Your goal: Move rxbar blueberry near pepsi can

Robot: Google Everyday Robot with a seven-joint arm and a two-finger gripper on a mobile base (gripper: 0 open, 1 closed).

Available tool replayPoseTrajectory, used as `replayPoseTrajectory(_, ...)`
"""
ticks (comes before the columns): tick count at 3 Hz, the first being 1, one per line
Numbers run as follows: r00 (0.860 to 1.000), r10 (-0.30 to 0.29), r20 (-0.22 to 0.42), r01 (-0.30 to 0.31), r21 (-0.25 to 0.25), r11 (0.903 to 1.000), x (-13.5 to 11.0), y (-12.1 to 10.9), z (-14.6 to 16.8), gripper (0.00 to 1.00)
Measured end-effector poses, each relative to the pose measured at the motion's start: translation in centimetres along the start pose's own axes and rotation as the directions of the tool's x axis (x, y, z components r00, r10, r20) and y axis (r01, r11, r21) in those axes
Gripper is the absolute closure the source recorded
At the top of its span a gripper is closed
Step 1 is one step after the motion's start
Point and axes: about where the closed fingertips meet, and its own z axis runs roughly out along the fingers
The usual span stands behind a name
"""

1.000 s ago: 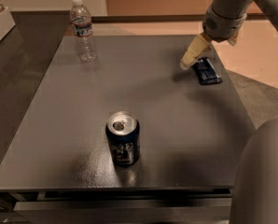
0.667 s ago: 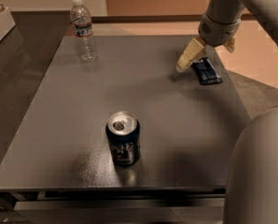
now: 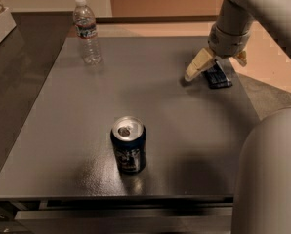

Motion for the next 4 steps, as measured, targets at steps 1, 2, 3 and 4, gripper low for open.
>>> replayPoseTrajectory(1,0.999,0.035,-0.012,-0.035,-0.011,0.9993,0.54,-0.68,0.88,0.09)
replayPoseTrajectory(2,0.999,0.049,-0.015,-0.049,-0.025,0.9985,0.79,-0.94,1.30,0.29)
replayPoseTrajectory(3,0.999,0.052,-0.011,-0.052,-0.036,0.9980,0.84,-1.01,1.35,0.50)
replayPoseTrajectory(4,0.999,0.052,-0.011,-0.052,-0.036,0.9980,0.79,-1.01,0.82,0.73)
